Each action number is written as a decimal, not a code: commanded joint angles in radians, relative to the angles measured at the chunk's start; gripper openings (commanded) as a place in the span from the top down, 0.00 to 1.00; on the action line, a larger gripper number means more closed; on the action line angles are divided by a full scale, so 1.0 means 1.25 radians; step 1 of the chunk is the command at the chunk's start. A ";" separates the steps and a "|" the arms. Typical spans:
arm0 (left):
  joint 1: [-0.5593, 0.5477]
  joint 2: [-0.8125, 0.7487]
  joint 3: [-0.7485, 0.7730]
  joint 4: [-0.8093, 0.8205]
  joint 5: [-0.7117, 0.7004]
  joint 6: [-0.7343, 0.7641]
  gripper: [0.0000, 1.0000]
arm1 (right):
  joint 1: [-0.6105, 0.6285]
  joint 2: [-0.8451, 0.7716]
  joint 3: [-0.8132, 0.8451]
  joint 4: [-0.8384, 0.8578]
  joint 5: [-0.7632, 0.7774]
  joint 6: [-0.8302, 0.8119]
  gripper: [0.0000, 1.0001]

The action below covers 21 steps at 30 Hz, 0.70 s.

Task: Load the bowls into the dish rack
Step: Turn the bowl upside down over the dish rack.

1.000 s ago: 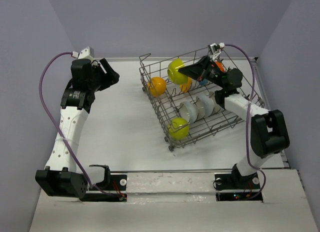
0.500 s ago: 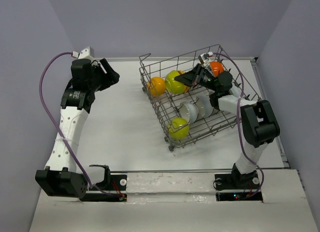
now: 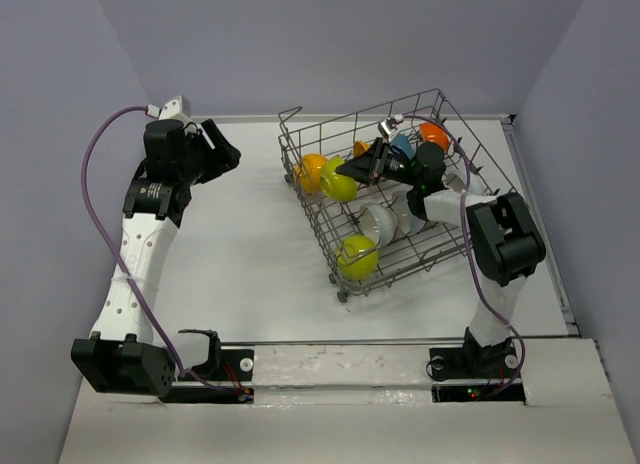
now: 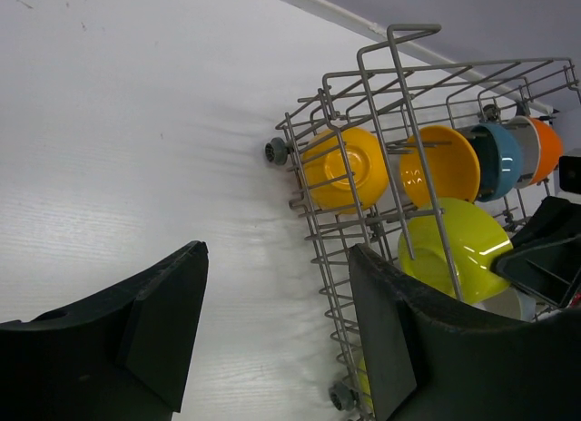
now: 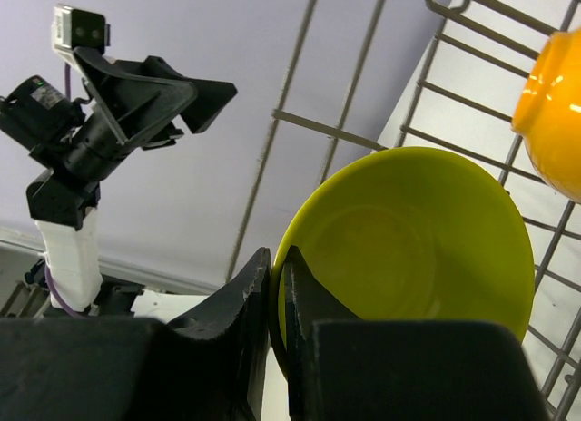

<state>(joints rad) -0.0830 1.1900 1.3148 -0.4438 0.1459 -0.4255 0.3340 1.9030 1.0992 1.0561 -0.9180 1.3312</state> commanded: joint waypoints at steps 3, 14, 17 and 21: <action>0.004 -0.029 -0.007 0.032 0.015 0.002 0.28 | 0.018 0.009 0.045 -0.004 -0.012 -0.013 0.99; 0.004 -0.033 -0.009 0.032 0.018 0.002 0.28 | 0.042 0.032 0.074 -0.096 -0.020 -0.051 0.99; 0.004 -0.034 -0.009 0.032 0.019 0.001 0.28 | 0.042 0.042 0.077 -0.118 -0.019 -0.066 0.99; 0.004 -0.034 -0.011 0.032 0.021 0.002 0.28 | 0.049 0.047 0.075 -0.131 -0.019 -0.068 0.99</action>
<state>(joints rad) -0.0830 1.1820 1.3148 -0.4435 0.1513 -0.4255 0.3832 1.9545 1.1496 0.8909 -0.9283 1.2629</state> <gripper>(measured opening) 0.723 0.141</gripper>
